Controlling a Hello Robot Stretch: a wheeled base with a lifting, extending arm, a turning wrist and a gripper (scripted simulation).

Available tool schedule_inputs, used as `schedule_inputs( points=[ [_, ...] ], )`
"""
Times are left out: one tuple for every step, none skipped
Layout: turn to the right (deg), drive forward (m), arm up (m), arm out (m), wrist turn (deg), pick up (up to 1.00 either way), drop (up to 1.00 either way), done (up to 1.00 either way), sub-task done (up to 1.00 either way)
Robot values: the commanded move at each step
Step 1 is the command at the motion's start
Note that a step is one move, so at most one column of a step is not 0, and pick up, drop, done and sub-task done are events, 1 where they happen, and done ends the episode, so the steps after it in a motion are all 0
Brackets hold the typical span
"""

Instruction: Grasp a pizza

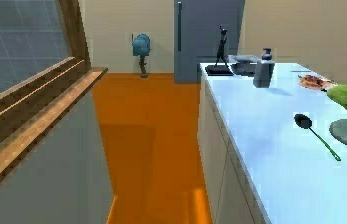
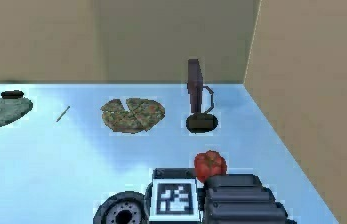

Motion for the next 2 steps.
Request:
schedule_inputs(
  points=[
    [0.0, 0.0, 0.0, 0.38, 0.0, 0.0, 0.0, 0.0, 0.0],
    [0.0, 0.0, 0.0, 0.0, 45.0, 0.0, 0.0, 0.0, 0.0]
  ],
)
